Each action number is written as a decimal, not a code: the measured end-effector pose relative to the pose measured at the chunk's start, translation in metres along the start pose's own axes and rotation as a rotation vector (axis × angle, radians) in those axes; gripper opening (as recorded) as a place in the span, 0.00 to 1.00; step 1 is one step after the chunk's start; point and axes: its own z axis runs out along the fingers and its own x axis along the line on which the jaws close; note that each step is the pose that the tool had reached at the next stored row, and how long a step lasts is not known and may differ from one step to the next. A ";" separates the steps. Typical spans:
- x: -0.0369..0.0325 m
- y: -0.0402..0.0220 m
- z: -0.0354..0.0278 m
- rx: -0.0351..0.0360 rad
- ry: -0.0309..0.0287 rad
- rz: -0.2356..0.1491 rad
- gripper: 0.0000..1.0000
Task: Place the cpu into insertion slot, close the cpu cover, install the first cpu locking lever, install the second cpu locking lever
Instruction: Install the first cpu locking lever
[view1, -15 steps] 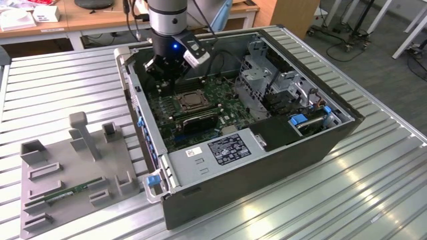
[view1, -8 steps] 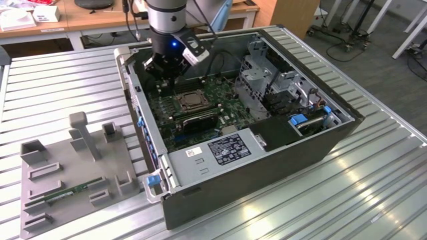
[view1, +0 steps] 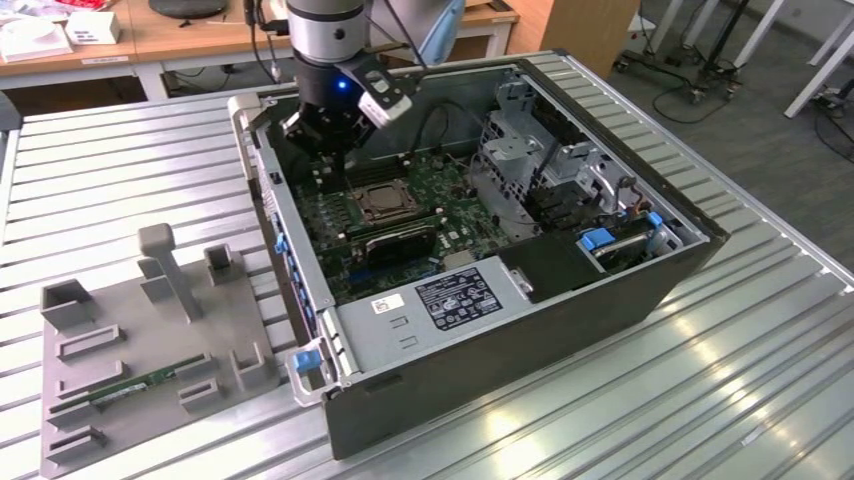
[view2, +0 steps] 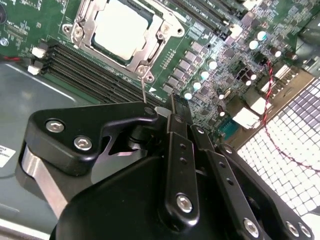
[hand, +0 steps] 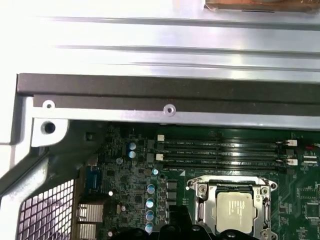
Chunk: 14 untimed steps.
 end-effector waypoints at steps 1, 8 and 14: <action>0.0002 0.0001 0.0000 0.0000 -0.0007 0.000 0.11; 0.0036 0.0052 0.0001 0.0000 -0.0117 -0.001 0.11; 0.0073 0.0115 0.0003 0.0003 -0.0217 -0.001 0.11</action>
